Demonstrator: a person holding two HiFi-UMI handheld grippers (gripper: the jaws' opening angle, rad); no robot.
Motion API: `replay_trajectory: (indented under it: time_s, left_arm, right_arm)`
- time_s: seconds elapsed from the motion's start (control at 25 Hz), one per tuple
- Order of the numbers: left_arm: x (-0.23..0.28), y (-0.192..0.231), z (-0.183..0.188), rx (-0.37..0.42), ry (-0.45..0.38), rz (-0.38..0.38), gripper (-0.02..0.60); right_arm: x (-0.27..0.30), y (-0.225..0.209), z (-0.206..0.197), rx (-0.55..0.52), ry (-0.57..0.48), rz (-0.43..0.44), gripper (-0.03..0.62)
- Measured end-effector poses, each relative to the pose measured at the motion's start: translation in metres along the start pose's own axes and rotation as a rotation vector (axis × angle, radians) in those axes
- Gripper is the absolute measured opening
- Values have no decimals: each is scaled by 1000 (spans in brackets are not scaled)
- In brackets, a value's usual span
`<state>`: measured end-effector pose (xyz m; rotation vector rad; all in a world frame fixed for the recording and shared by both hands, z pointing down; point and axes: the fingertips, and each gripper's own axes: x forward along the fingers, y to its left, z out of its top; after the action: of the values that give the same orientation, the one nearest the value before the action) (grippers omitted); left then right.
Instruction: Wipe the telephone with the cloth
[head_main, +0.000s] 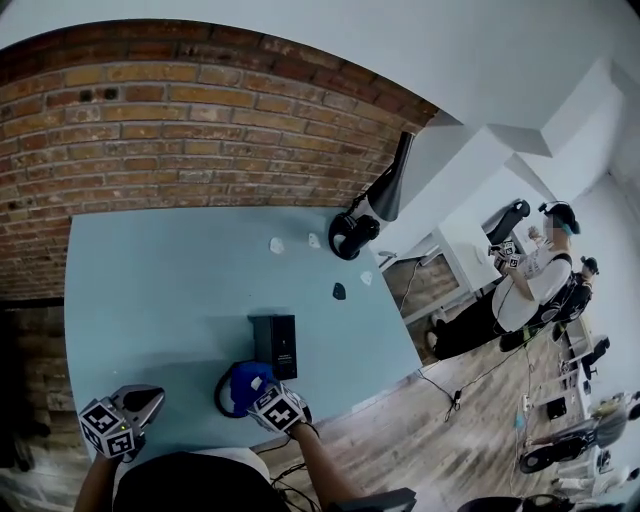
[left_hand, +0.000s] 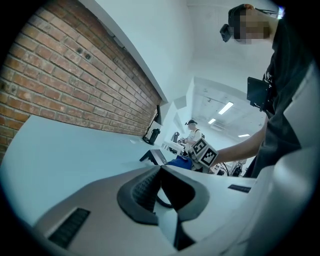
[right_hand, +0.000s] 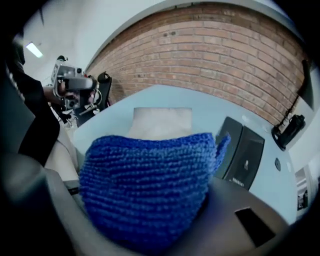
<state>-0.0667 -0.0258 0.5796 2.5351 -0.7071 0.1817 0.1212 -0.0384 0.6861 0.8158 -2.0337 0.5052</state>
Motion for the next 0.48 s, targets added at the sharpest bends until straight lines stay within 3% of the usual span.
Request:
replay_trajectory:
  time_s: [0.2,0.32,0.48]
  left_arm:
    - [0,-5,30,49,-40,15,26]
    - [-2,-8,42,71,-65,27,26]
    - [-2,-14,45,82,-82,34,25]
  right_arm:
    - [-36,11,102,-19,-280,-73,78]
    - [-69,28,157,3,-489,-61,77]
    - [-96,48,189,24,-656,-67,74]
